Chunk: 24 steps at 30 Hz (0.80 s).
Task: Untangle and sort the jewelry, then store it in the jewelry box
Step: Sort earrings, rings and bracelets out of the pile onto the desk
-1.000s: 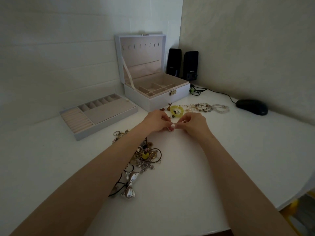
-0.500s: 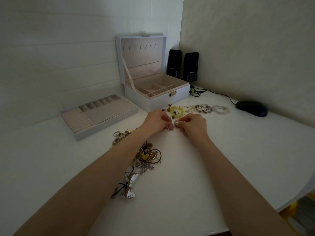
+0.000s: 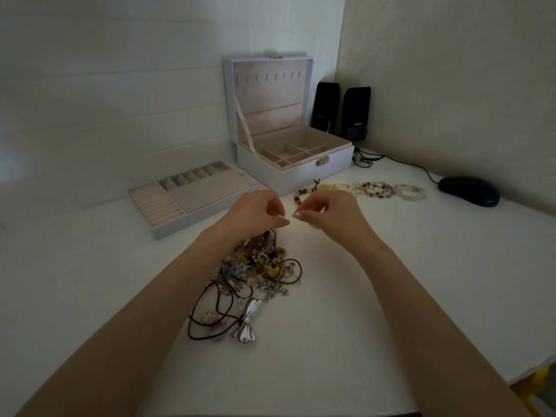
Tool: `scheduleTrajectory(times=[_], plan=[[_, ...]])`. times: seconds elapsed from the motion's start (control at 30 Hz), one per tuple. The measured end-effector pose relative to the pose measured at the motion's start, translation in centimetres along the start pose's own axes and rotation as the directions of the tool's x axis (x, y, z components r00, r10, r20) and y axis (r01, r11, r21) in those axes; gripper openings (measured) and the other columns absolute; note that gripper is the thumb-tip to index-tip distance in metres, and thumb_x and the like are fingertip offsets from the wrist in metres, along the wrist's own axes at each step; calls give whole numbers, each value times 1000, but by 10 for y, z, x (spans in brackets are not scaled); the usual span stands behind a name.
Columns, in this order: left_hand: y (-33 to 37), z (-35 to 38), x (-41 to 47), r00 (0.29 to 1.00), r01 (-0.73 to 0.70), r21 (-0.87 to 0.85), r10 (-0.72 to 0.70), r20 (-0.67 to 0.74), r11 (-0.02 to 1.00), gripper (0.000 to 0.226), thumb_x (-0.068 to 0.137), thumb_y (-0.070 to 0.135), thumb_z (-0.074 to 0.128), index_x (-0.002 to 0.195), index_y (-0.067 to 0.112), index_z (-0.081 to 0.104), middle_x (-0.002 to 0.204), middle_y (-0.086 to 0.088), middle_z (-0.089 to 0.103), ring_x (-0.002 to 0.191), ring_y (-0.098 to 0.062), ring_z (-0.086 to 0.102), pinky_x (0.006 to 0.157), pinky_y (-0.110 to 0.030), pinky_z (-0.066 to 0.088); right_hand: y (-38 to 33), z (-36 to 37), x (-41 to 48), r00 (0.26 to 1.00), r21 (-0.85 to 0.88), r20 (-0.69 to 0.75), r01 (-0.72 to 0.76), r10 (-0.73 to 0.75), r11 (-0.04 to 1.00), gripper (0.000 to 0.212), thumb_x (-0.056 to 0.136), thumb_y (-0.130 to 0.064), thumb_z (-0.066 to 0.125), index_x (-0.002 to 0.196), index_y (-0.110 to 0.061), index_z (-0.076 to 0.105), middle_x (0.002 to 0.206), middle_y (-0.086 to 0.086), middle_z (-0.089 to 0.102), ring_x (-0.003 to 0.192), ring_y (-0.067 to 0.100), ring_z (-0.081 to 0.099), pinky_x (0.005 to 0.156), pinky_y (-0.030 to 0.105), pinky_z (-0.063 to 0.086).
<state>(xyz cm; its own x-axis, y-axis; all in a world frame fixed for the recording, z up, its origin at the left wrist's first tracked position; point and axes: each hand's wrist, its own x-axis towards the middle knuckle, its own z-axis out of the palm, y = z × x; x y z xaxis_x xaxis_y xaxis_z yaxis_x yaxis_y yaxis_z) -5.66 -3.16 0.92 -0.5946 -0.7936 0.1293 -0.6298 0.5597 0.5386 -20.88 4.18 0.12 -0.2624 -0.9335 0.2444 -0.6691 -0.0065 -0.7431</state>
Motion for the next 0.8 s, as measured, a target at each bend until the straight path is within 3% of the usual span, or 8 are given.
scheduleTrajectory(times=[0.1,0.27,0.37,0.5,0.6,0.8], plan=[[-14,-13,-15,997,53,43,-55,59,998,22,80,32,72,92,21,58,89,7,58,86,-12,57,80,-28,50,-13,9,-8,974,1,208,89,-87,996,9,75,-27,78,77,-25,70,70,-10,60,55,-6,50,60,14,39],[-38,-43,-26,966,170,174,-199,165,970,25,77,32,75,85,23,53,87,6,54,83,-13,52,74,-27,43,-24,22,-20,900,48,403,156,-162,987,12,73,-26,81,79,-27,71,71,-10,56,57,-4,46,64,11,38],[-46,-56,-29,954,205,229,-247,171,951,26,77,30,75,85,22,52,85,6,52,85,-15,51,76,-29,43,-28,36,-25,861,109,431,246,-269,963,19,73,-26,81,90,-29,72,77,-8,52,67,1,46,70,26,43],[-52,-61,-32,915,233,257,-301,270,938,23,78,25,75,90,20,57,83,6,52,78,-11,51,71,-25,42,-30,44,-26,825,-23,477,356,-303,934,24,74,-36,77,98,-36,72,83,-8,50,77,6,49,75,28,43],[-54,-63,-34,871,281,191,-333,361,941,21,80,20,74,94,15,59,89,-1,62,74,-8,60,64,-17,46,-30,42,-25,834,-25,470,341,-290,940,19,74,-35,78,93,-33,72,82,-8,51,77,8,49,75,33,45],[-53,-73,-38,802,322,144,-350,484,936,25,78,17,75,96,14,58,91,-1,66,76,-8,66,73,-21,55,-26,34,-23,857,-34,451,294,-248,955,13,76,-26,78,84,-29,68,81,-5,55,74,10,51,76,40,49]])
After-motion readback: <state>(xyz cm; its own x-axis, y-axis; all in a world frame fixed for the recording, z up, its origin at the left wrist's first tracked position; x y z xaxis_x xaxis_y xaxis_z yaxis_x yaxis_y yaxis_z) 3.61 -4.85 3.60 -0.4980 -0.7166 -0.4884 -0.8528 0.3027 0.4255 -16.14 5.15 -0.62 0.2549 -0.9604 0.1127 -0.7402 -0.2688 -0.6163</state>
